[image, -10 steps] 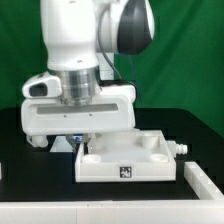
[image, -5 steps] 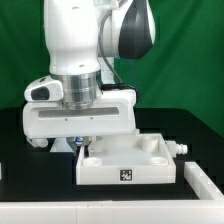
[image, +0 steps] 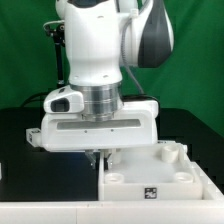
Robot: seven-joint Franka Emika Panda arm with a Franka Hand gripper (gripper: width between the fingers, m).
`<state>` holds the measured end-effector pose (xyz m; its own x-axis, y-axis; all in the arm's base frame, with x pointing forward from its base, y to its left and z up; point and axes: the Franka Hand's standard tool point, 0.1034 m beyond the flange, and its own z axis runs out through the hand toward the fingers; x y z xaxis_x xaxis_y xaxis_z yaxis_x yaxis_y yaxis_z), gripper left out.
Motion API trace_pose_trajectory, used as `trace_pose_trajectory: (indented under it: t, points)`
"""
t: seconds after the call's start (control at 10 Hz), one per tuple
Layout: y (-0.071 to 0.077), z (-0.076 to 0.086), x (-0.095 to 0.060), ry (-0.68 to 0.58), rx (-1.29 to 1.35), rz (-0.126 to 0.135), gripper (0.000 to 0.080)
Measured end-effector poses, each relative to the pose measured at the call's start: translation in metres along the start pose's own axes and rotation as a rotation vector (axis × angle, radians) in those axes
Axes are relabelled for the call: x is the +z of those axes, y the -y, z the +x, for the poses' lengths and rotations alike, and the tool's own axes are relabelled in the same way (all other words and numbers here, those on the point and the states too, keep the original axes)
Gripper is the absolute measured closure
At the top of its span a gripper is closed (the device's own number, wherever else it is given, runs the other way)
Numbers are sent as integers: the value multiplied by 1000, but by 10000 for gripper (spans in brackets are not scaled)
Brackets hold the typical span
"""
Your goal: Assemble one leg
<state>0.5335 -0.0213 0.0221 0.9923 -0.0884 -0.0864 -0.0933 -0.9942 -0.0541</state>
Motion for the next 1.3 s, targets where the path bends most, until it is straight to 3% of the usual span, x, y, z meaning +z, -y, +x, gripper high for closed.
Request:
trace_pose_trajectory:
  t: [0.2,0.8,1.0,1.3]
  points:
    - [-1,7,0,-8,-3,0,745]
    - [-1,5,6,3,5,-2,745]
    - [0,18,11,-8,3,-6,745]
    - [-1,23,11,-23,8,-9,745]
